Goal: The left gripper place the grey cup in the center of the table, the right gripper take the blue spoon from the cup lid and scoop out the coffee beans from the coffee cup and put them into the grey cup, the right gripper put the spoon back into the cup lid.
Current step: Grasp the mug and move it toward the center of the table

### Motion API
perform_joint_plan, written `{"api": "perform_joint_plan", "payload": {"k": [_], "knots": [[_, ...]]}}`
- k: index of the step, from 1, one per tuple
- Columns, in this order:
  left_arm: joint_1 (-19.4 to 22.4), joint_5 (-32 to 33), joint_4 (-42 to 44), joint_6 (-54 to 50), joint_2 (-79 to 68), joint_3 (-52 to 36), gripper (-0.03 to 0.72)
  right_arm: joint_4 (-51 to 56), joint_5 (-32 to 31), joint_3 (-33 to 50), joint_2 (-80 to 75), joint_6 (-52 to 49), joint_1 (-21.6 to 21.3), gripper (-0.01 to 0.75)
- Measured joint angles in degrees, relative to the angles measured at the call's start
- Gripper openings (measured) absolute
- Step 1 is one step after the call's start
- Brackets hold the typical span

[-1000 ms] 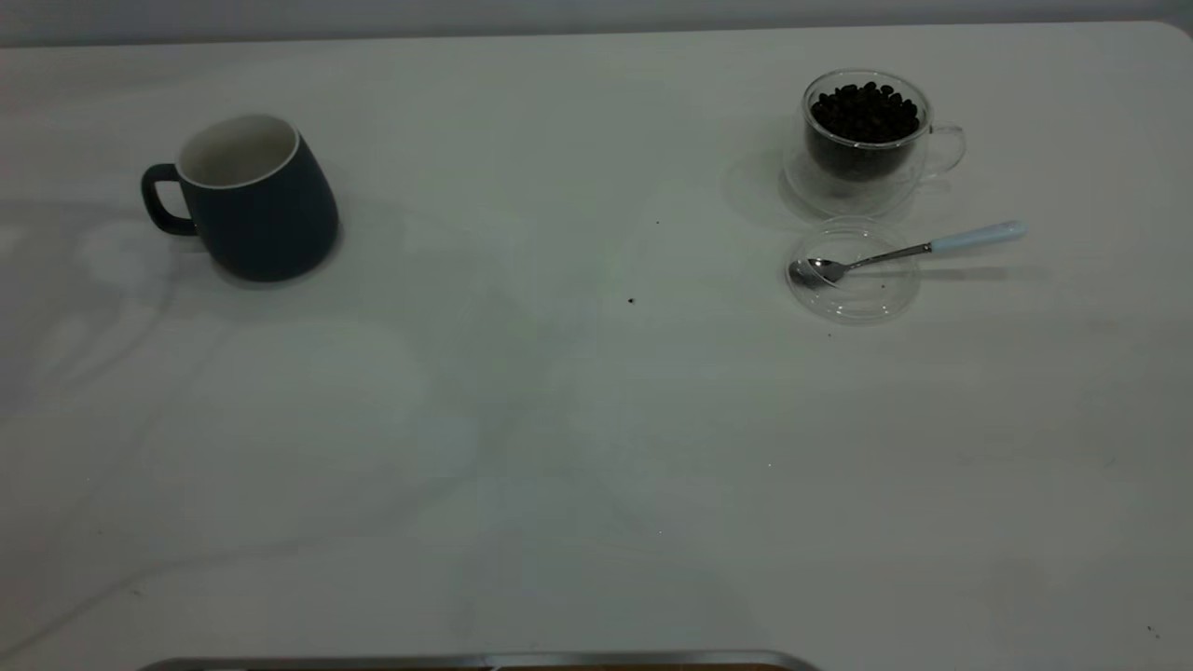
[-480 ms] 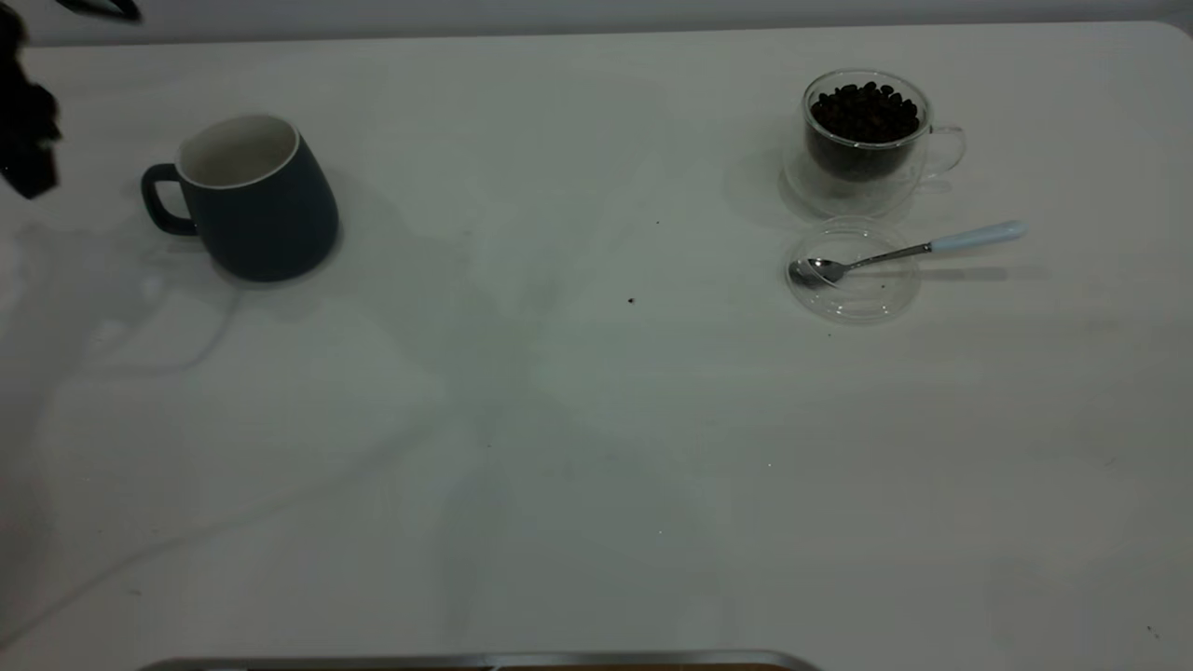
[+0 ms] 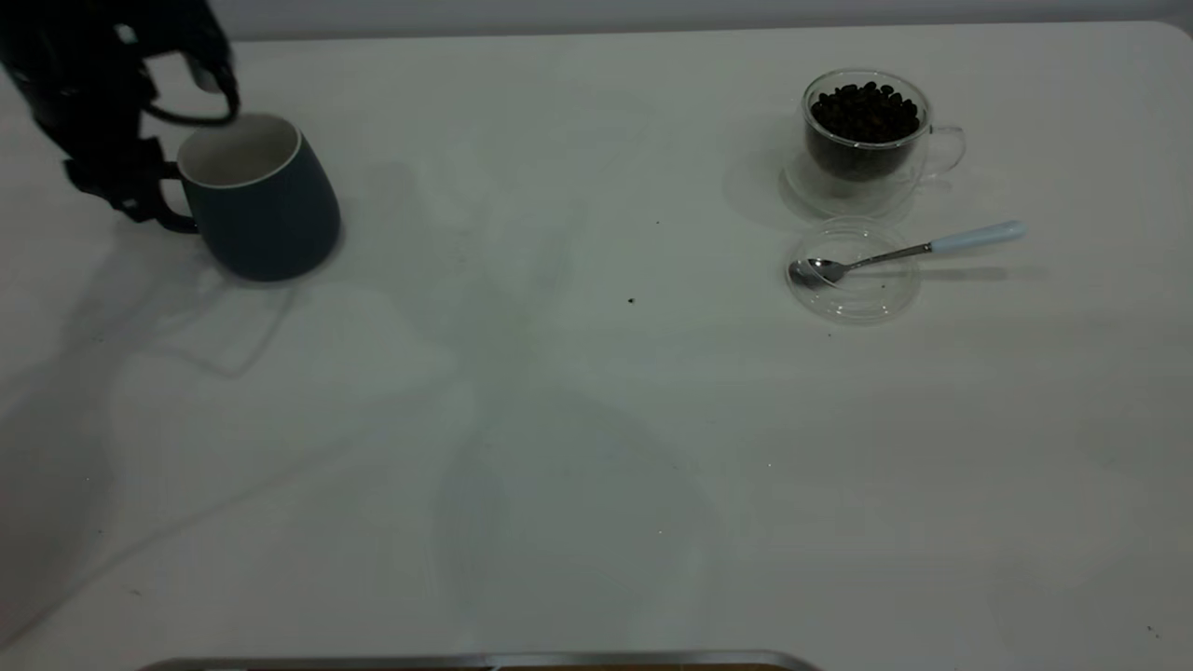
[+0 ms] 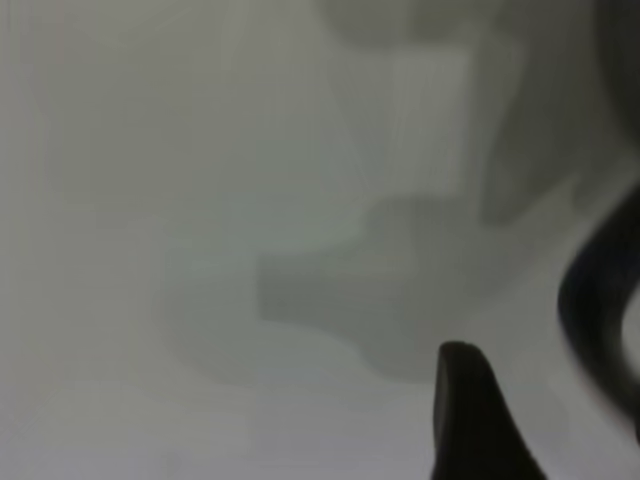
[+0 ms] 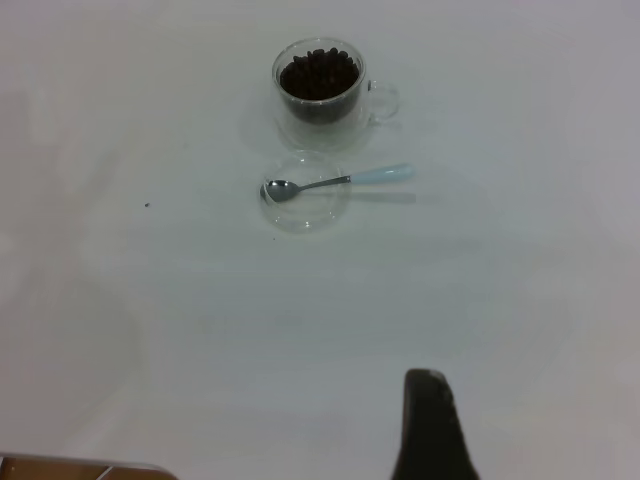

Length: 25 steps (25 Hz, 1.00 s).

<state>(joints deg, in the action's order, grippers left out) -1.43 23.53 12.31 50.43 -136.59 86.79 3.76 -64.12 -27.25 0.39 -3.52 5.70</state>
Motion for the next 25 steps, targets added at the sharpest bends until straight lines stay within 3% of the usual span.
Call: {"api": "perform_joint_plan", "payload": {"k": [10,25], "knots": [[-4.6,-5.0,0.1,7.9,-2.1,0.1,0.452,0.0,0.0,0.0,0.1,0.0,0.0,0.555],[-12.3,-10.3,0.1,9.7,-2.5,0.1,0.452,0.0,0.0,0.0,0.3,0.0,0.0,0.555]]}}
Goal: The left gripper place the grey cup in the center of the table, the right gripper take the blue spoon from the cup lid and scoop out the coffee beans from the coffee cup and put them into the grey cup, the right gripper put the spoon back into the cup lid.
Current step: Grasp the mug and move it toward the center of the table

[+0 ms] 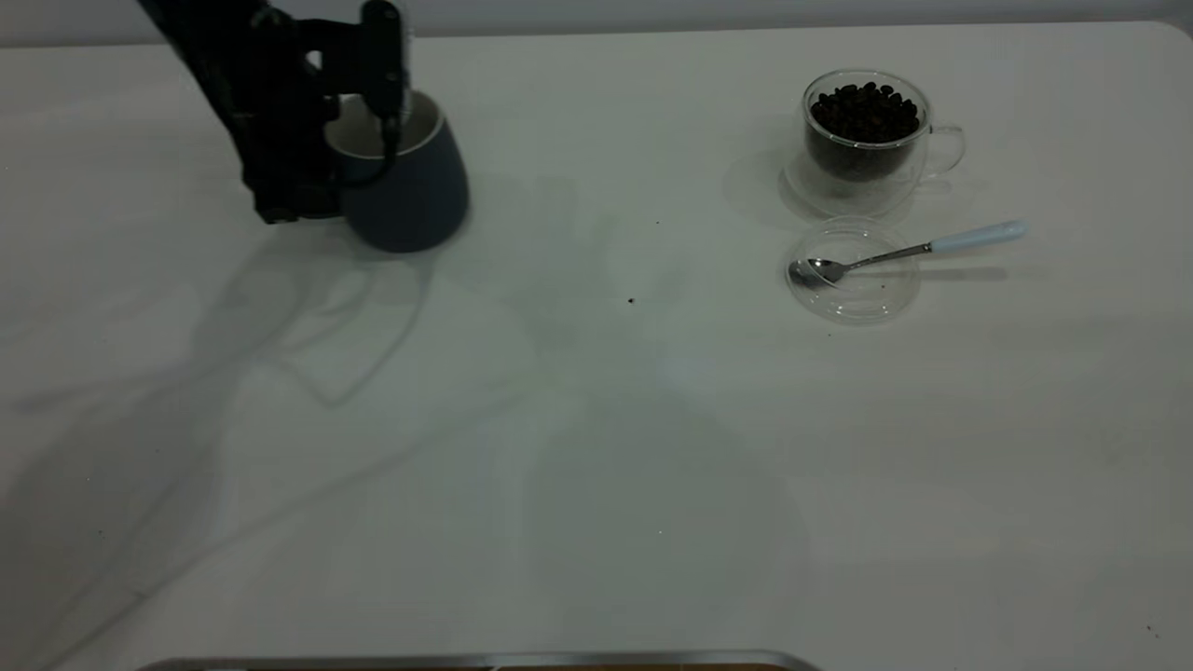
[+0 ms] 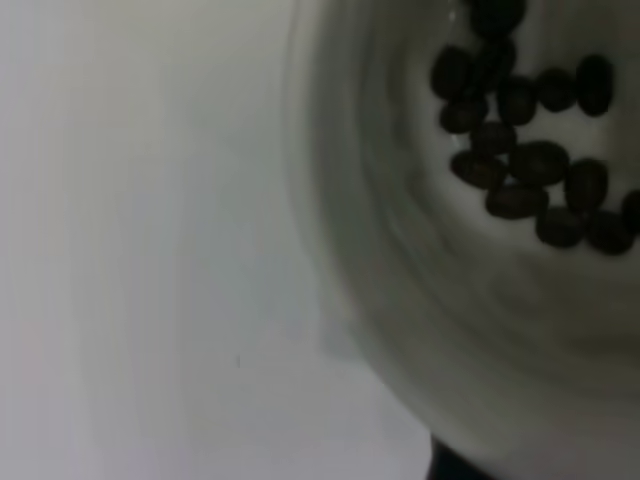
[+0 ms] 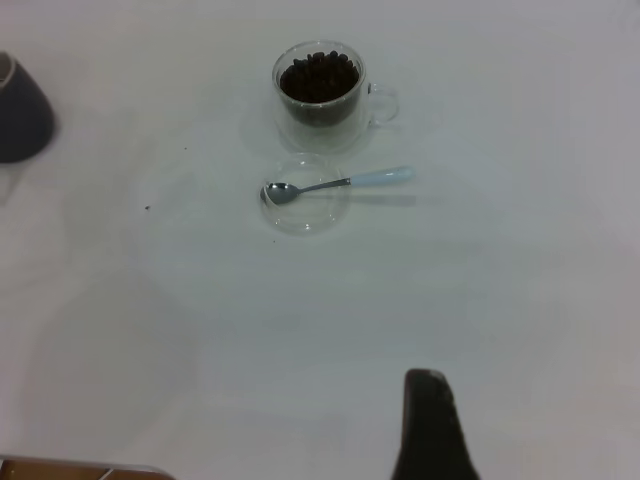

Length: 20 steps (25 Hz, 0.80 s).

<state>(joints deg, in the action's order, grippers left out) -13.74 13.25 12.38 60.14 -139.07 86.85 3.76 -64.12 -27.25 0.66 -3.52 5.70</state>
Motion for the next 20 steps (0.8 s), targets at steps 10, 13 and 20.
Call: {"api": "perform_joint_plan", "payload": {"k": [10,13,20], "knots": [[-4.7,-0.5,0.0,0.2,0.0,0.0,0.45,0.0,0.0,0.0,0.0,0.0,0.0,0.555],[-5.8,-0.5,0.0,0.2,0.0,0.0,0.451,0.0,0.0,0.0,0.0,0.0,0.0,0.555],[-7.5,-1.2,-3.0,0.2,0.0,0.0,0.451,0.0,0.0,0.0,0.0,0.0,0.0,0.555]]}}
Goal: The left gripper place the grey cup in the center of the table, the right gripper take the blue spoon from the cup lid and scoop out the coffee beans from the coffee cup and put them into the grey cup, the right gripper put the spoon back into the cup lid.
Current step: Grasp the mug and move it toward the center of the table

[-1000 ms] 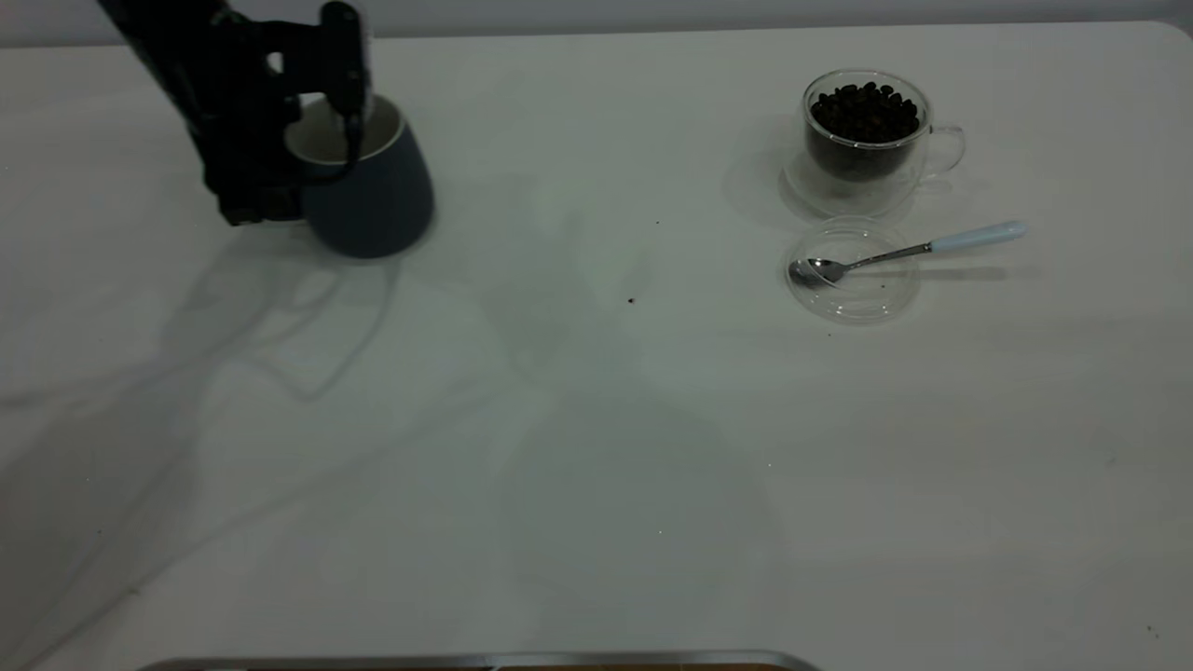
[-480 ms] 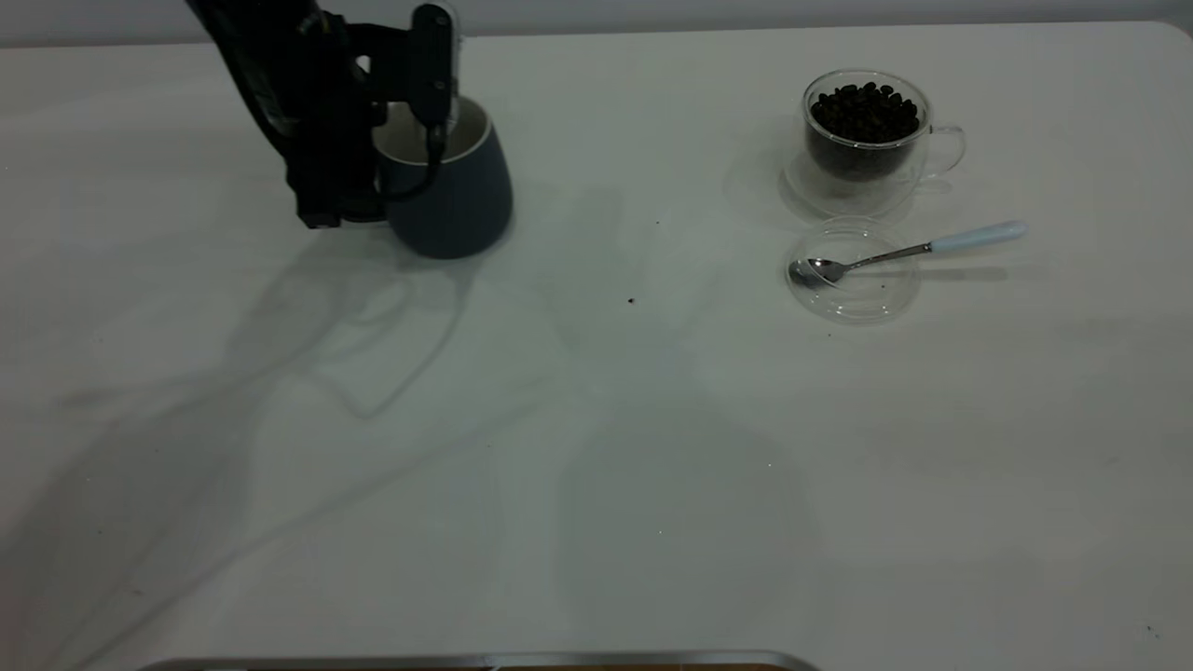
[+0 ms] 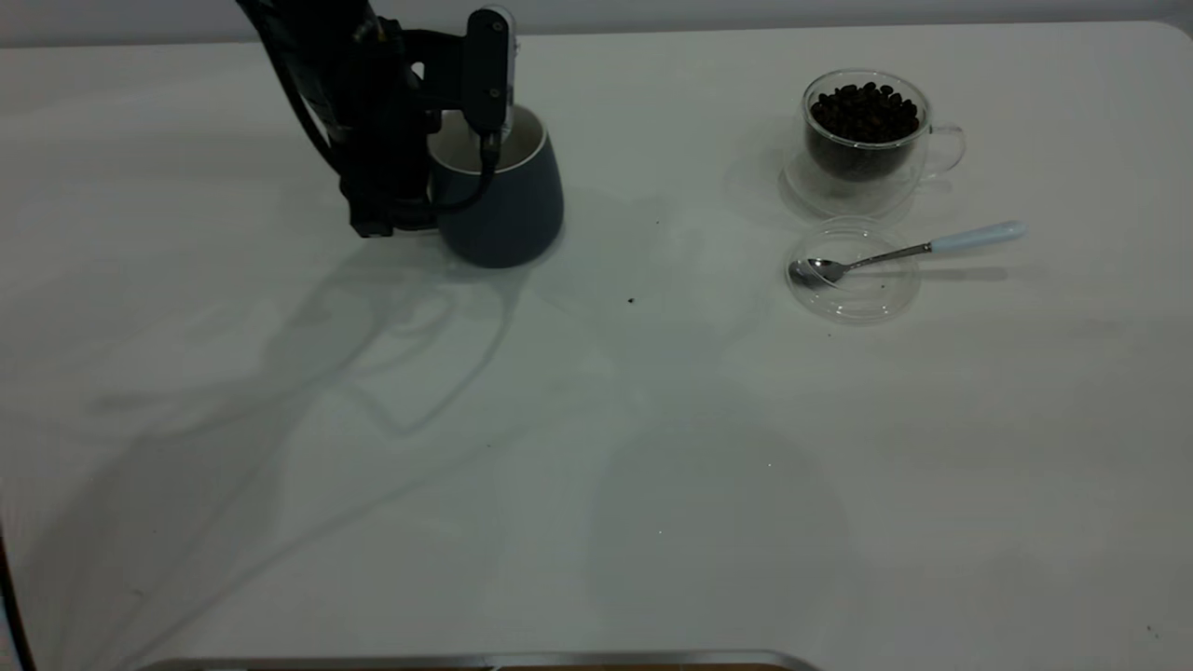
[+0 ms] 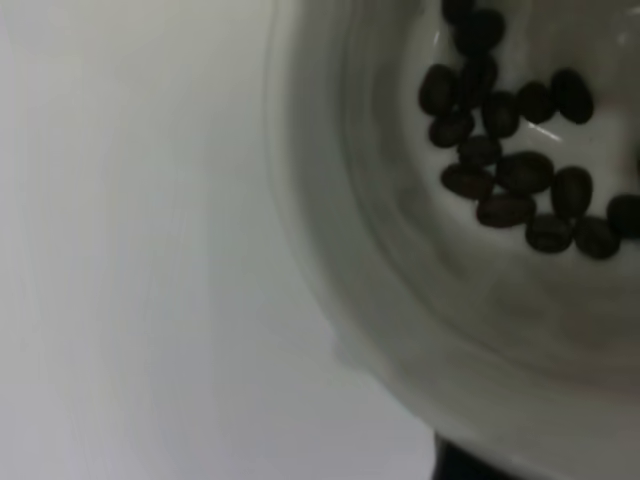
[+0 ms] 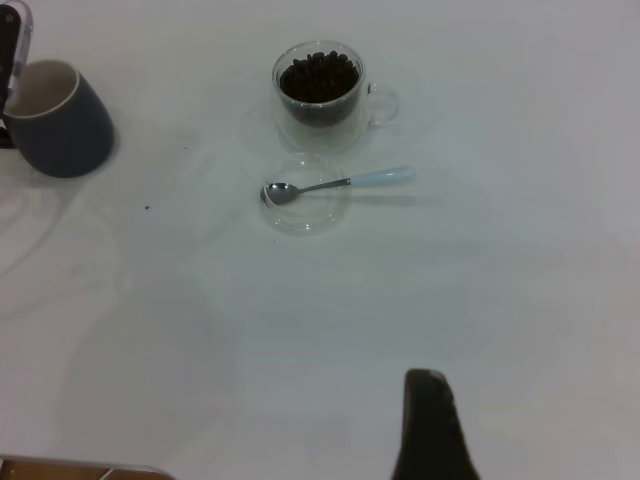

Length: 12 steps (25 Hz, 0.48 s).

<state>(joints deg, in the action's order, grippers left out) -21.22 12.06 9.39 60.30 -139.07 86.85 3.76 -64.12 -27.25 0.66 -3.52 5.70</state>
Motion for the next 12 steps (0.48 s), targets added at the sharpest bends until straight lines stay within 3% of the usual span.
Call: {"api": "perform_joint_plan", "payload": {"k": [12], "knots": [[-2.5,-2.2,-1.3,-1.1,0.0,0.0,0.419,0.0,0.0,0.0,0.0,0.0,0.0,0.555]]}}
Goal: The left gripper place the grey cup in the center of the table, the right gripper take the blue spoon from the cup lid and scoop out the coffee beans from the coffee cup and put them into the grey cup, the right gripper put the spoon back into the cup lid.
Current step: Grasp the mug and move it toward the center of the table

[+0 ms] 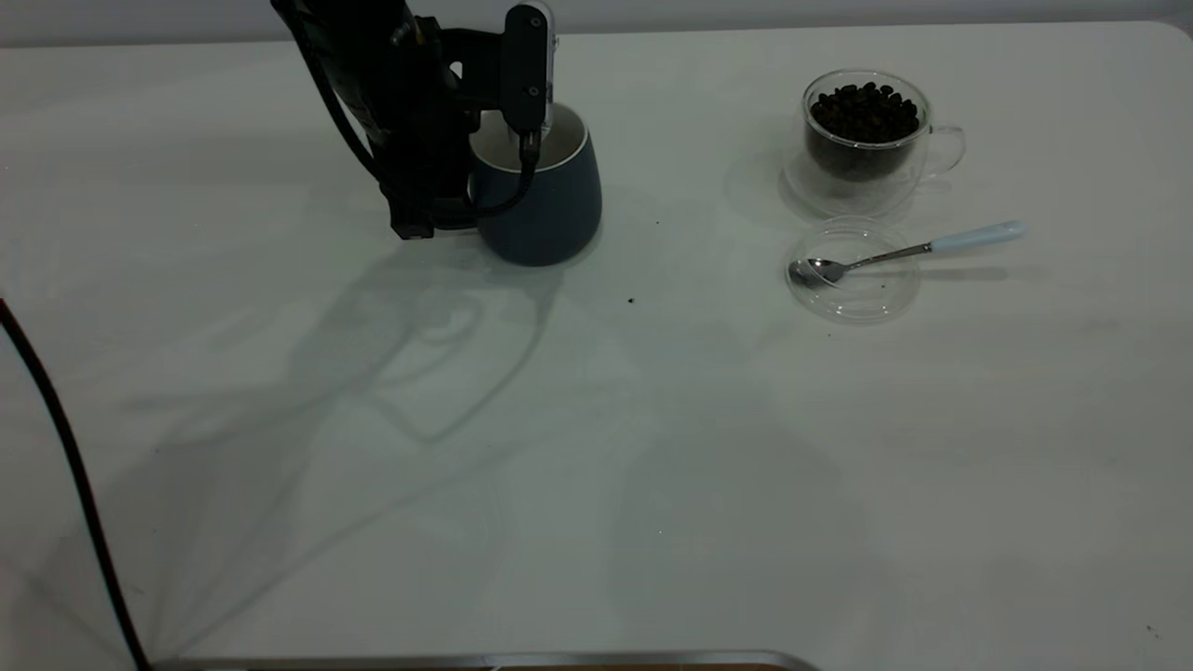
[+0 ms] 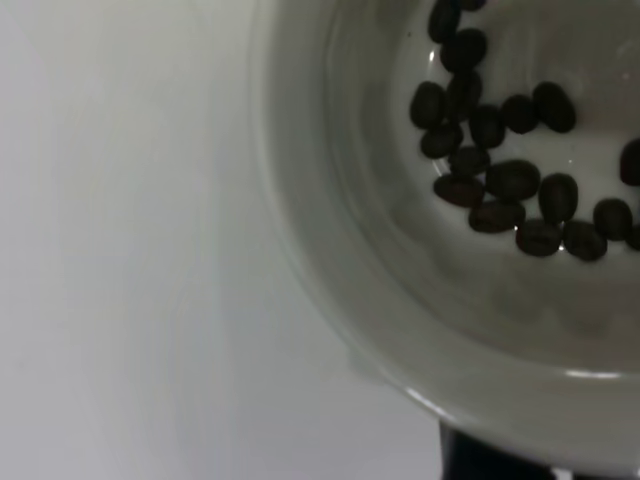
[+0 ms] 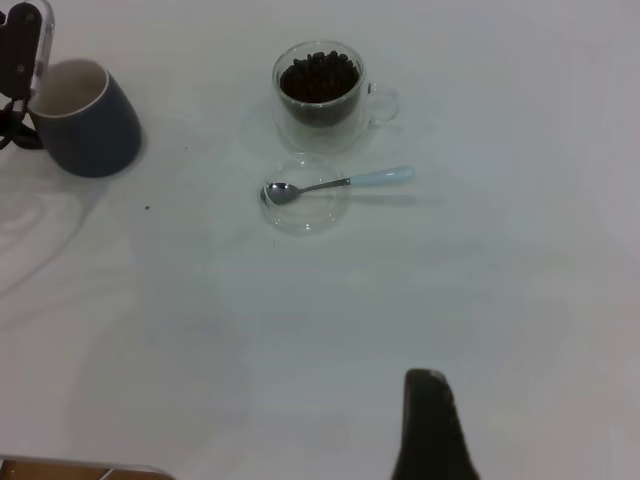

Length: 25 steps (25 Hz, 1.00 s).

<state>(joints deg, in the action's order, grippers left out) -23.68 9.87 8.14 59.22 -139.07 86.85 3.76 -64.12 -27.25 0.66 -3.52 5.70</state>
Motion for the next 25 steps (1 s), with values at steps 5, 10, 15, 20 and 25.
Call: {"api": "perform_joint_plan", "payload": {"k": [5,10,15,20,25], "knots": [[0.0,-0.3,0.0,-2.9,0.0,0.0,0.413,0.0,0.0,0.0,0.0,0.0,0.0,0.555],[-0.5,-0.8,0.0,-3.3,0.0,0.0,0.412,0.0,0.0,0.0,0.0,0.0,0.0,0.555],[-1.3,-0.9,0.0,-3.3,0.0,0.0,0.41,0.0,0.0,0.0,0.0,0.0,0.0,0.555],[-1.3,1.4,0.0,-5.3,0.2,0.0,0.41,0.0,0.0,0.0,0.0,0.0,0.0,0.555],[-1.3,5.0,0.0,-7.1,1.5,0.0,0.408,0.0,0.0,0.0,0.0,0.0,0.0,0.555]]}}
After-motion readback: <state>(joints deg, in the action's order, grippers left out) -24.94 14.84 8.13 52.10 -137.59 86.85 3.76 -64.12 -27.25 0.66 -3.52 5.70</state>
